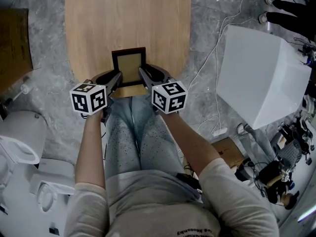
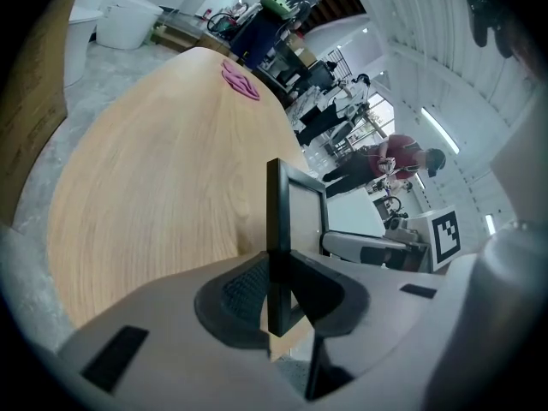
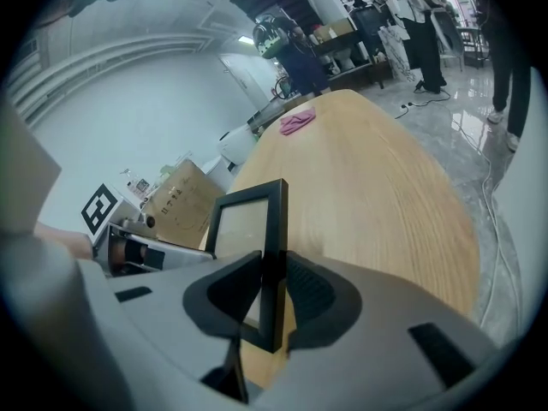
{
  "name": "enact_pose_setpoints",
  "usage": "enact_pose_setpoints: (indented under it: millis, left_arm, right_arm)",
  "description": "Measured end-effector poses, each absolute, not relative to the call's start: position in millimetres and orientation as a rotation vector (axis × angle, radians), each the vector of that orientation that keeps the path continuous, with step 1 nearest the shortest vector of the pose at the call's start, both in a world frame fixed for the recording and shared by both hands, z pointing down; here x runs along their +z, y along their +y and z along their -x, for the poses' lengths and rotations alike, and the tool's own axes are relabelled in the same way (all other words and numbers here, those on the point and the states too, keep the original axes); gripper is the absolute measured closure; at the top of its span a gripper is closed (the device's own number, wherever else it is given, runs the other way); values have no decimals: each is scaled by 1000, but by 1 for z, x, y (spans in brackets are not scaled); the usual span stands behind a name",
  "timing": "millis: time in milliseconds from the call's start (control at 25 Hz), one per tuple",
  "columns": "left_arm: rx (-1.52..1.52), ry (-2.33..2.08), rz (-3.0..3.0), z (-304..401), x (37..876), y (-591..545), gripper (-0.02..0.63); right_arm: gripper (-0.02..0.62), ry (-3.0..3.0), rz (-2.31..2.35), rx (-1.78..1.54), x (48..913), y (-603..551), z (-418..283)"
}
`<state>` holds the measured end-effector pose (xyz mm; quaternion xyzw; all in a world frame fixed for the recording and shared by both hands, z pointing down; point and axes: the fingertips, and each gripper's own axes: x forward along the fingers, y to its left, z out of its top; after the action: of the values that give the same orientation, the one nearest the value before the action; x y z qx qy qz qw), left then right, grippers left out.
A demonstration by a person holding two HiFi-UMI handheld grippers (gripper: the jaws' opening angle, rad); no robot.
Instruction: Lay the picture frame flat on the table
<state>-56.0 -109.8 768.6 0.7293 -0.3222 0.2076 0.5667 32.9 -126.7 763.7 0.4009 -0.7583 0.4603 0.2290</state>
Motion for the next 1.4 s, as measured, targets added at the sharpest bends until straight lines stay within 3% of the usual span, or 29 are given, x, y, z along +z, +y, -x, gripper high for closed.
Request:
enact_pose_setpoints:
  millis: [1400]
  left_arm:
    - [552, -831, -1584, 60, 815, -113, 522]
  right_arm:
    - [509, -1927, -1082, 1276, 811, -131, -31]
